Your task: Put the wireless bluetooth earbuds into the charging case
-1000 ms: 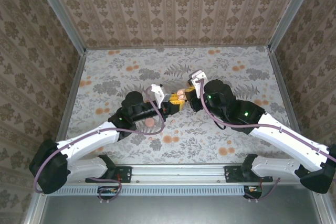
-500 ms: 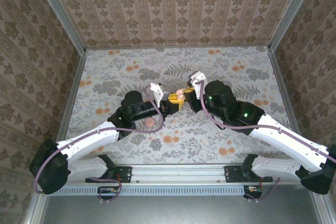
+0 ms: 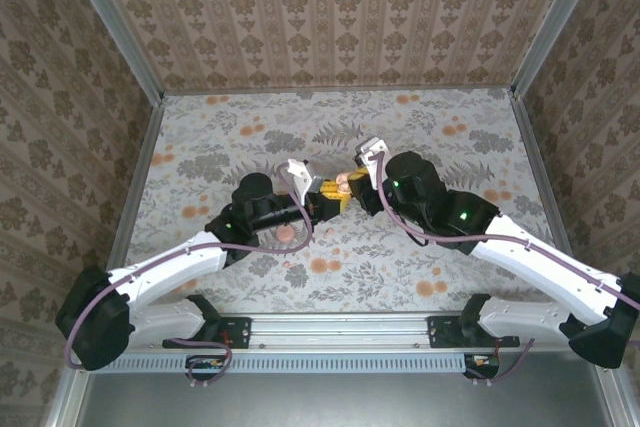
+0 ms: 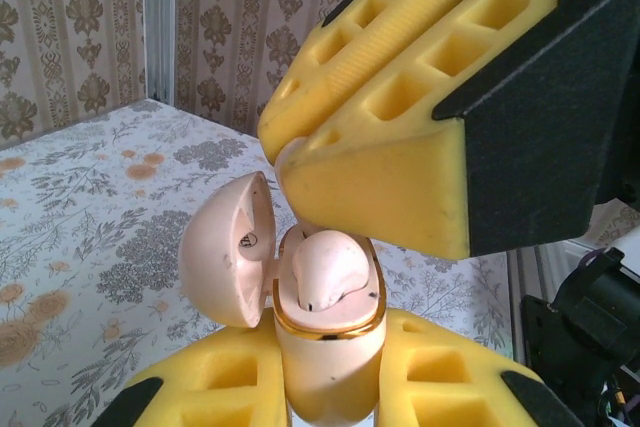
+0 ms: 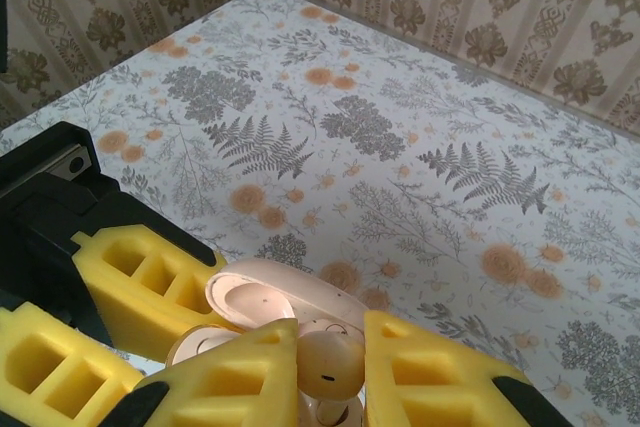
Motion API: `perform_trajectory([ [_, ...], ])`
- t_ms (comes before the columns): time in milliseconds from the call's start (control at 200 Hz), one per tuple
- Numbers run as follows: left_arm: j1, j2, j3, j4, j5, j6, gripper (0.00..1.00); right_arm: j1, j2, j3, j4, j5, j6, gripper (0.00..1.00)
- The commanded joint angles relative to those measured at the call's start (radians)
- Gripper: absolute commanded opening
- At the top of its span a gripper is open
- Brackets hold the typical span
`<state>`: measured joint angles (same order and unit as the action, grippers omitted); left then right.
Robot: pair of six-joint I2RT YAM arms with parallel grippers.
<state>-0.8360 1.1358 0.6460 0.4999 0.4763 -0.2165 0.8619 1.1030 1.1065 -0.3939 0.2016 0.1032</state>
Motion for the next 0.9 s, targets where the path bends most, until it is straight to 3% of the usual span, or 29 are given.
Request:
perform_trajectory([
  [0,0.011,-0.021,0.030,0.145,-0.016,-0.009,0.00,0.019,0.026,0.009,-0.118,-0.128,0.044,0.18],
  [895,0.009,-0.031,0.018,0.140,-0.025,-0.008,0.00,0.017,0.022,0.125,-0.207,-0.101,0.121,0.37],
])
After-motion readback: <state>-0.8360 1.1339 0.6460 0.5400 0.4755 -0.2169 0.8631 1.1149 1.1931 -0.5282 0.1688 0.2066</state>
